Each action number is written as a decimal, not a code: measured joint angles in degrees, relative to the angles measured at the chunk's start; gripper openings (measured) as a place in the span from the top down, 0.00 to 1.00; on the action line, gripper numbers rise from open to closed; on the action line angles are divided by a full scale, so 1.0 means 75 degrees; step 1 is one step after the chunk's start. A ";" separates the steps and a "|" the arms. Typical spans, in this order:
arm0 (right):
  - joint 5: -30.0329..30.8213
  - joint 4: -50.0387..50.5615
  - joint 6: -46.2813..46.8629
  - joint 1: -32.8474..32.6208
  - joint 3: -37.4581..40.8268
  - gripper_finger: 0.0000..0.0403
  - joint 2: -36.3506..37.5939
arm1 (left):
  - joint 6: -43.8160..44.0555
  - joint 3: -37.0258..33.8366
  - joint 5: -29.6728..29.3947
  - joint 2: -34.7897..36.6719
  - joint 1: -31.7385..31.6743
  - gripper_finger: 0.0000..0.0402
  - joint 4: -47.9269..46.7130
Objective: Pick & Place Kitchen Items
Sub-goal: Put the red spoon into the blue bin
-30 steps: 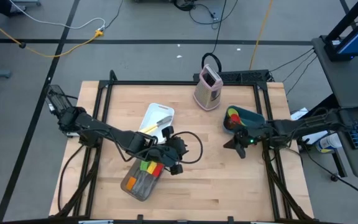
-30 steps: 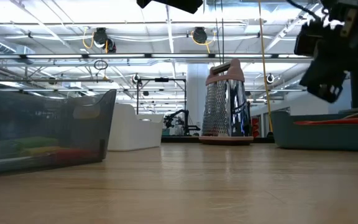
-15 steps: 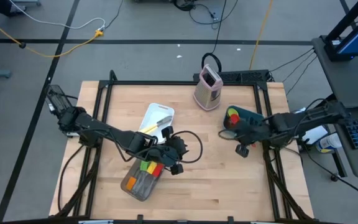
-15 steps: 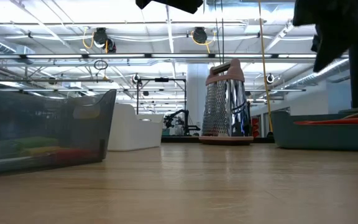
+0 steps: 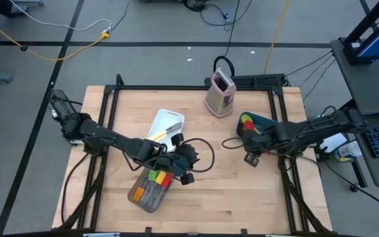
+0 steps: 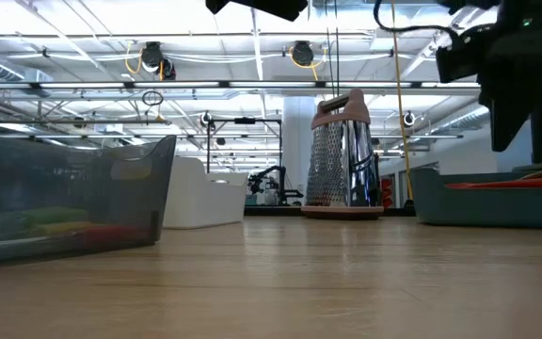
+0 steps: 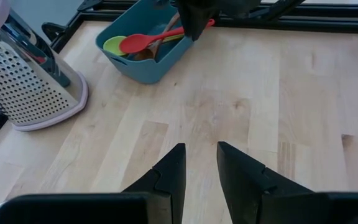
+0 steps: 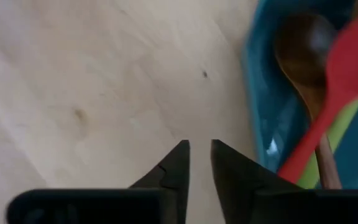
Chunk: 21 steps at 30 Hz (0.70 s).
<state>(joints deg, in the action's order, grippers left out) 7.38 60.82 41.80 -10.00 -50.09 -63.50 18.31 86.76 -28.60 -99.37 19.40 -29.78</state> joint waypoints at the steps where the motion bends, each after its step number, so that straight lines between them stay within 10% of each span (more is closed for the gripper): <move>1: 0.0005 0.0123 0.0156 0.0039 0.0000 0.84 -0.0040 | 0.0000 0.0000 0.0000 0.0001 0.0000 0.76 0.0000; 21: 0.0041 0.1858 0.0805 0.0747 0.0022 0.66 -0.1138 | -0.0011 0.0000 0.0009 -0.0001 0.0048 0.76 -0.0017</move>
<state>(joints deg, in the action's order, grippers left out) 7.69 74.75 47.84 -4.40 -49.92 -72.03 18.22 86.76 -28.53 -99.37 19.76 -29.91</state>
